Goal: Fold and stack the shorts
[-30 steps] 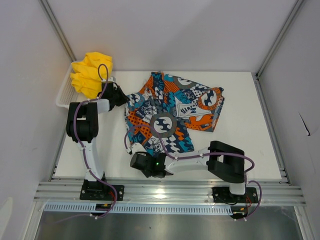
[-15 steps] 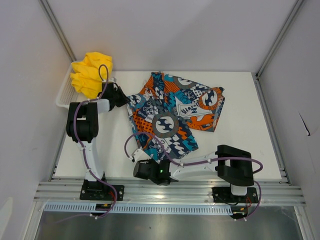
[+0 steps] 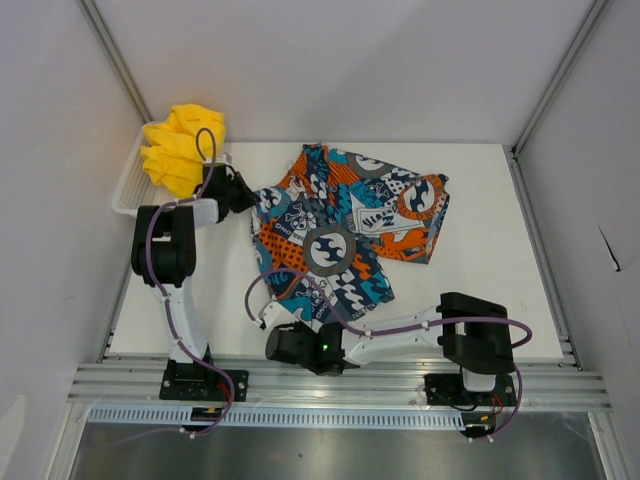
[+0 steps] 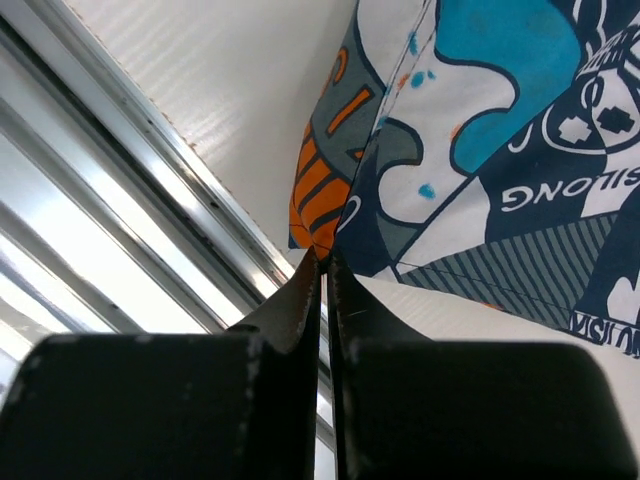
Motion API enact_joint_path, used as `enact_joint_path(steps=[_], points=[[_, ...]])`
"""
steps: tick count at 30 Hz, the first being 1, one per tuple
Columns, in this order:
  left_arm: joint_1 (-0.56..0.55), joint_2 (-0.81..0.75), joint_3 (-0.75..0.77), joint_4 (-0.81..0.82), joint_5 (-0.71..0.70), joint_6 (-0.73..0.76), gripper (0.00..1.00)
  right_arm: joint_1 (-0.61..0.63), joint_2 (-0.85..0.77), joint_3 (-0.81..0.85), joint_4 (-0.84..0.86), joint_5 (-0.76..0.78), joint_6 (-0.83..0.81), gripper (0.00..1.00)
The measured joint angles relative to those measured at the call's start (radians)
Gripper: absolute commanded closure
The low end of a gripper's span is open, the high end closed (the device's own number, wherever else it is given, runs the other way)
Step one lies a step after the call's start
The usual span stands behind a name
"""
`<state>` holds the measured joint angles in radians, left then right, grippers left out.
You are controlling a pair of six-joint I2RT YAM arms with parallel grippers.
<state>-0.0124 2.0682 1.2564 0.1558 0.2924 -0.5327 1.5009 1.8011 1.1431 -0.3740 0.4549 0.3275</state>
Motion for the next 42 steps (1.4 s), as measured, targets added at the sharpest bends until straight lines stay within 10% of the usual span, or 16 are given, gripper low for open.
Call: enact_joint_path(steps=[24,28,42], points=[[0.000,-0.004,-0.018,0.008,0.009,-0.011,1.00,-0.003,0.010,0.000,0.183,-0.267,-0.132,0.87],[0.001,-0.004,-0.018,0.016,0.009,-0.017,1.00,0.000,0.018,0.000,0.198,-0.331,-0.140,0.59],[0.001,-0.004,-0.018,0.022,0.009,-0.018,1.00,-0.103,-0.016,-0.048,0.273,-0.412,-0.029,0.38]])
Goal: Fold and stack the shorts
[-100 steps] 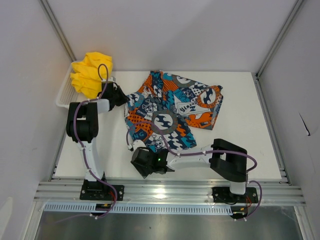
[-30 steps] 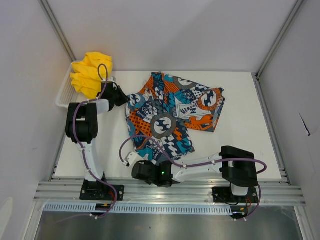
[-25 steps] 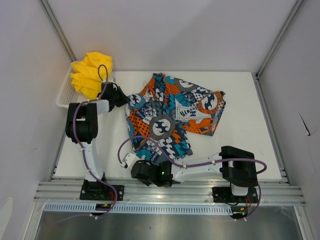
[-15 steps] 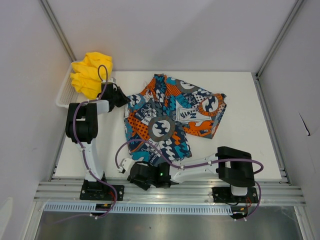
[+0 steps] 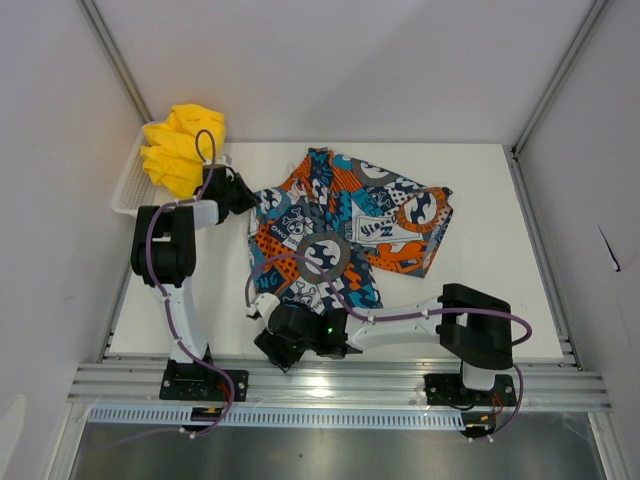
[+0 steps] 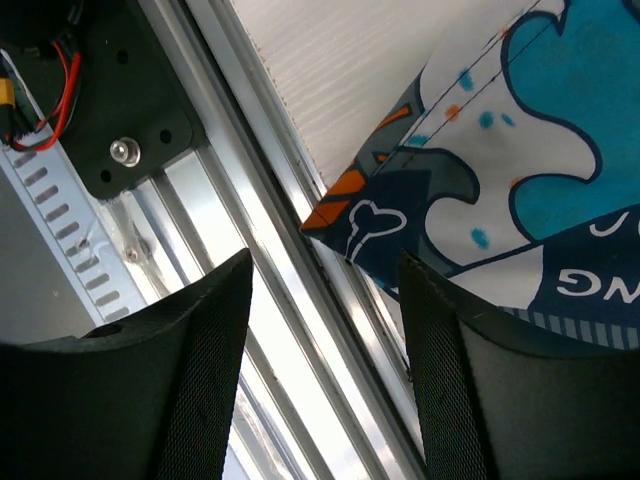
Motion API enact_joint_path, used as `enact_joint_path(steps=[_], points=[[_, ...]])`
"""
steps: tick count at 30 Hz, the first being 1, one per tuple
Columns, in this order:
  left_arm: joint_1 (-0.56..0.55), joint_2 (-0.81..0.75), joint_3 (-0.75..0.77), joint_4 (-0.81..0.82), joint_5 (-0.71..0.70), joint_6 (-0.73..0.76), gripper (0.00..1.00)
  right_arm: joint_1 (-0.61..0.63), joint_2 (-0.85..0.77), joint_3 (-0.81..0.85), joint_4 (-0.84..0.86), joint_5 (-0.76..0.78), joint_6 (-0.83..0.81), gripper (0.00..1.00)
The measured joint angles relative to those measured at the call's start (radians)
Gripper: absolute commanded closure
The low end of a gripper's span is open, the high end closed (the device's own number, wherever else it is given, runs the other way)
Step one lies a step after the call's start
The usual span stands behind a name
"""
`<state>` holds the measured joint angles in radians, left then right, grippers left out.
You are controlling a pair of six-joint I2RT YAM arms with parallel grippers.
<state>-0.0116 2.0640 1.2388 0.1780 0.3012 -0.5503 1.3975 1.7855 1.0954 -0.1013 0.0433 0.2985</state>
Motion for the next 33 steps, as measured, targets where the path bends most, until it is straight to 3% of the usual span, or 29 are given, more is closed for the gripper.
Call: enact_joint_path(steps=[13,16,17,19,20,25,33], points=[[0.000,0.000,0.000,0.000,0.000,0.000,1.00,0.021,0.121,0.130,-0.071,0.114,0.058,0.42],[0.000,0.000,0.000,0.000,0.000,0.000,1.00,0.022,0.148,0.145,-0.084,0.135,0.070,0.58],[0.000,0.000,0.000,0.000,0.000,0.000,1.00,0.022,0.153,0.146,-0.087,0.139,0.073,0.73],[0.000,0.000,0.000,0.000,0.000,0.000,1.00,0.025,0.160,0.146,-0.096,0.150,0.073,0.86],[0.000,0.000,0.000,0.000,0.000,0.000,1.00,0.027,0.161,0.146,-0.101,0.158,0.073,1.00],[0.000,0.000,0.000,0.000,0.000,0.000,1.00,0.047,0.148,0.131,-0.112,0.198,0.064,1.00],[0.000,-0.021,-0.029,-0.037,-0.002,-0.013,1.00,0.020,-0.137,-0.180,-0.102,0.222,0.064,1.00]])
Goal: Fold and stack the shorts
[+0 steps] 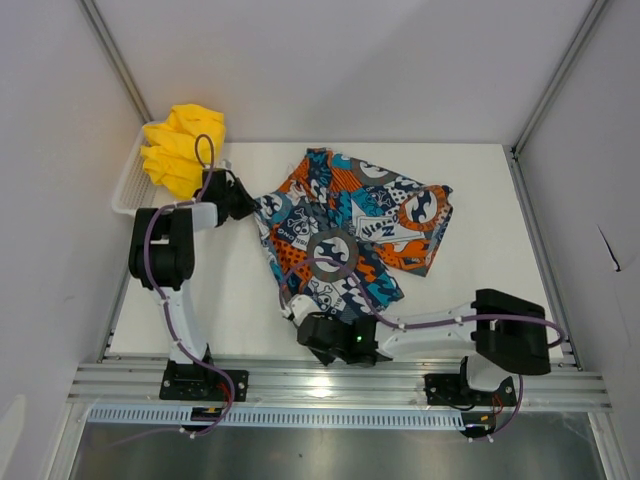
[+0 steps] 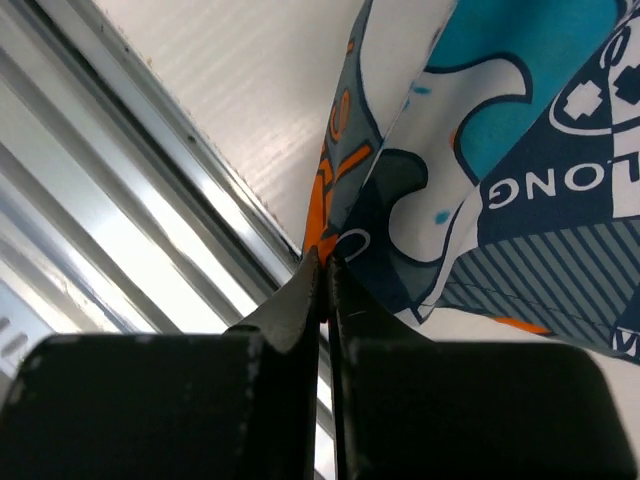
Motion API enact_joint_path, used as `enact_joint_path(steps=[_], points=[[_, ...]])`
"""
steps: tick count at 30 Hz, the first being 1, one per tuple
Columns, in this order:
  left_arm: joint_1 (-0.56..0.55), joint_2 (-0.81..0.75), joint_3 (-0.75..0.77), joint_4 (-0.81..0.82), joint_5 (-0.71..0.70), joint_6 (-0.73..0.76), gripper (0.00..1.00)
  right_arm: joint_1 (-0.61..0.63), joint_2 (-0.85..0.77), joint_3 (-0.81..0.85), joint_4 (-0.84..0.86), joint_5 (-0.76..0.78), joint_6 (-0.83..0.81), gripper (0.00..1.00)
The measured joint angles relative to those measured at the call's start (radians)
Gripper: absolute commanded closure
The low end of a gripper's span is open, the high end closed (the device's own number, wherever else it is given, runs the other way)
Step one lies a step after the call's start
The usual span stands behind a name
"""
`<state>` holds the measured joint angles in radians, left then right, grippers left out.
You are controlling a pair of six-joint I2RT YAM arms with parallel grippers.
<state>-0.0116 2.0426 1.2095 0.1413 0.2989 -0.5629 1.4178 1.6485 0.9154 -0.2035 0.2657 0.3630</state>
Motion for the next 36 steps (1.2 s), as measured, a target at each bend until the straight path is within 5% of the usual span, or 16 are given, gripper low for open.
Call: enact_joint_path(steps=[9,21,29,36], points=[[0.002,-0.226,-0.175,-0.103,-0.066,-0.039,1.00,0.045,-0.238,-0.169,-0.016,-0.058,0.008,1.00],[0.032,-0.550,-0.245,-0.299,-0.136,-0.090,1.00,0.151,-0.330,-0.012,-0.143,-0.060,-0.002,1.00],[0.036,-0.517,-0.161,-0.439,-0.165,-0.167,1.00,-0.198,-0.548,0.042,-0.295,-0.064,-0.063,1.00],[0.036,-0.467,-0.059,-0.524,-0.167,-0.280,1.00,-0.566,-0.573,0.133,-0.351,-0.143,-0.136,1.00]])
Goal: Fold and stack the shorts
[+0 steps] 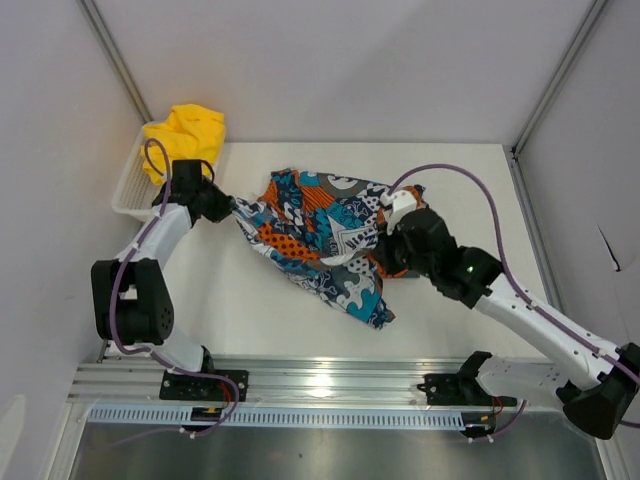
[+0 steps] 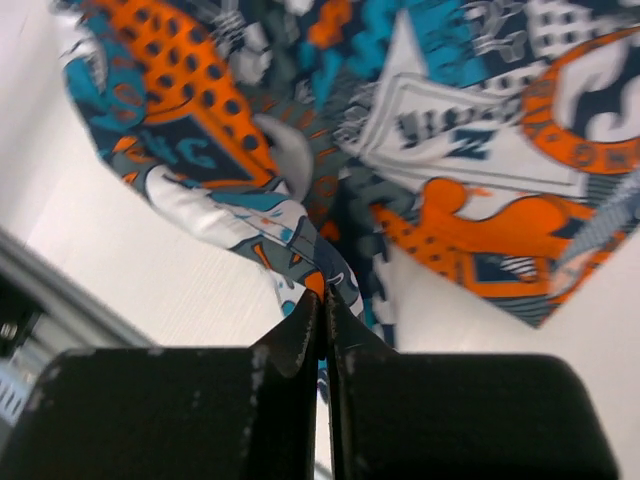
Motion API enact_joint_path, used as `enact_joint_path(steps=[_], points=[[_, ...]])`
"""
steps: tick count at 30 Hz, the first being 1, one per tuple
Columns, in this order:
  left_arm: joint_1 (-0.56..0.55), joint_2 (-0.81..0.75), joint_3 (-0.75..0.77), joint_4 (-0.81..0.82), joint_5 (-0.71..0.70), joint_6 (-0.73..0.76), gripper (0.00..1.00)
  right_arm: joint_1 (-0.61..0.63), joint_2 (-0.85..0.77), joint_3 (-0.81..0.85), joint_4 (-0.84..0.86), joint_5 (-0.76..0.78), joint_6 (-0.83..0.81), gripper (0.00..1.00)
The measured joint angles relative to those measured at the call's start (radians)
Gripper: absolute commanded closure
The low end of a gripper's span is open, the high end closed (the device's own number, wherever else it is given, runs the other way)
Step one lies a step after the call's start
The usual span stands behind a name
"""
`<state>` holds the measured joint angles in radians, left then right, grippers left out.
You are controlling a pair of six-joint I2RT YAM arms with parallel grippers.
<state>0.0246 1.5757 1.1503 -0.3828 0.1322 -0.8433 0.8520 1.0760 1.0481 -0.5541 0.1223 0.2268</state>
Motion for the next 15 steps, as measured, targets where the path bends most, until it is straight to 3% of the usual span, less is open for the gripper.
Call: enact_joint_path(steps=[7,15], points=[[0.000,0.020,0.149,-0.143,-0.045,-0.161,1.00,-0.280,0.017,0.088,-0.011,-0.126,-0.039,1.00],[0.000,0.108,0.311,-0.224,-0.071,-0.319,1.00,-0.444,0.135,0.202,0.012,-0.246,-0.066,1.00]])
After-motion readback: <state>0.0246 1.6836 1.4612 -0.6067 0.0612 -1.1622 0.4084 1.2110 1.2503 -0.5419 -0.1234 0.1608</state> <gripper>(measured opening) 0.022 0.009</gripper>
